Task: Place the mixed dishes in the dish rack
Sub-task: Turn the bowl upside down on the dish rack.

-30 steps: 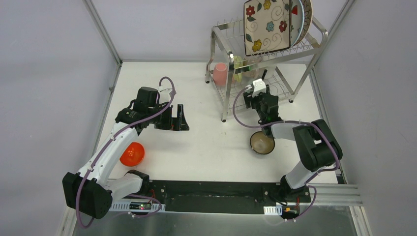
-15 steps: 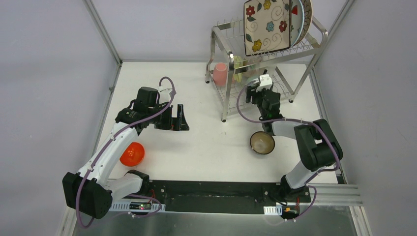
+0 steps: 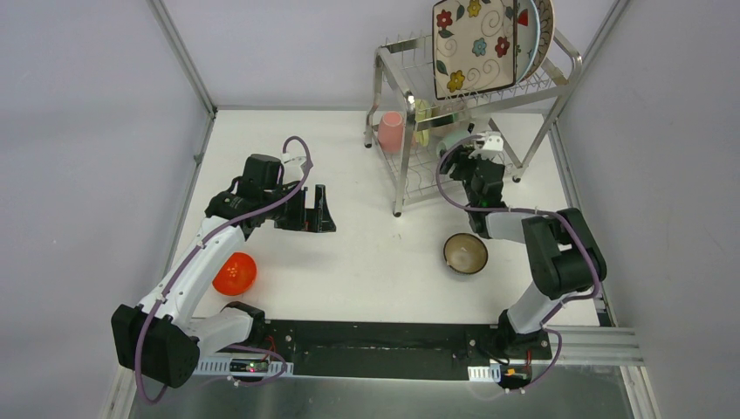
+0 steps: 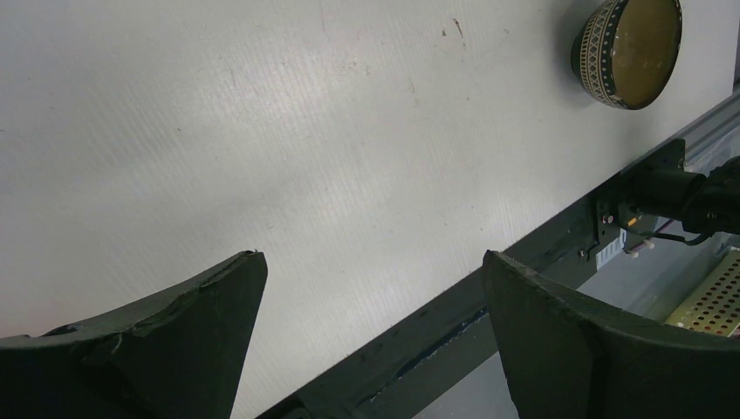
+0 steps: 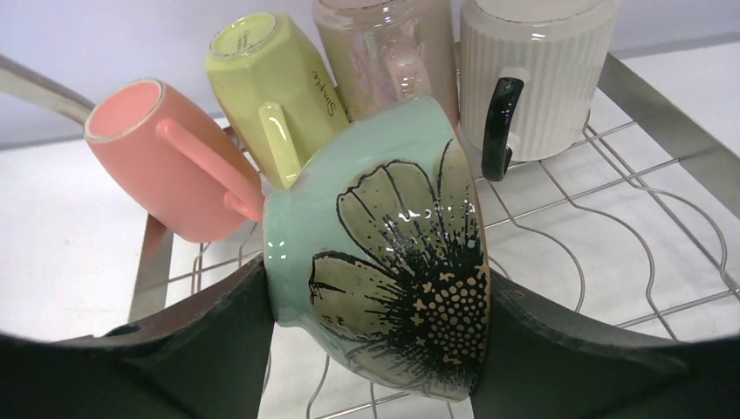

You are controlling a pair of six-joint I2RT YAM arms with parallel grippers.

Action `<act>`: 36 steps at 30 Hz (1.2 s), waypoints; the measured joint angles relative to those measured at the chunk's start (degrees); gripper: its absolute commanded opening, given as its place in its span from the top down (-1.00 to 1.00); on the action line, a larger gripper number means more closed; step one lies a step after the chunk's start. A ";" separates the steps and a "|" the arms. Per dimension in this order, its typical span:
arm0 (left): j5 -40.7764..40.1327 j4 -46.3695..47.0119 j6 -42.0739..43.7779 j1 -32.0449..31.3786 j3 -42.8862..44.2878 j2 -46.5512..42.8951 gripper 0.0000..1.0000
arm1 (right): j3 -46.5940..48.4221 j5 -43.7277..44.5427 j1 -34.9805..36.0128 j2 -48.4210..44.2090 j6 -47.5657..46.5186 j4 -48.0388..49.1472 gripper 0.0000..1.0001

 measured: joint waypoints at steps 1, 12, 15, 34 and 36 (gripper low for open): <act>0.00 0.00 0.00 0.00 0.00 0.00 -0.98 | 0.00 0.11 -0.24 0.28 1.42 0.61 0.77; 0.02 0.00 0.00 0.00 0.00 0.00 -0.98 | 0.00 0.96 -1.95 2.82 13.73 3.26 0.77; 0.02 0.00 0.00 0.00 0.00 0.02 -0.98 | 0.00 0.96 -2.43 3.74 16.90 3.37 0.79; 0.20 0.00 0.00 0.00 0.00 0.02 -0.98 | 0.79 -0.59 -7.34 8.74 37.33 7.63 0.39; 0.20 0.00 0.00 0.00 0.00 0.02 -0.98 | 1.42 -1.07 -7.87 8.74 38.97 6.29 0.35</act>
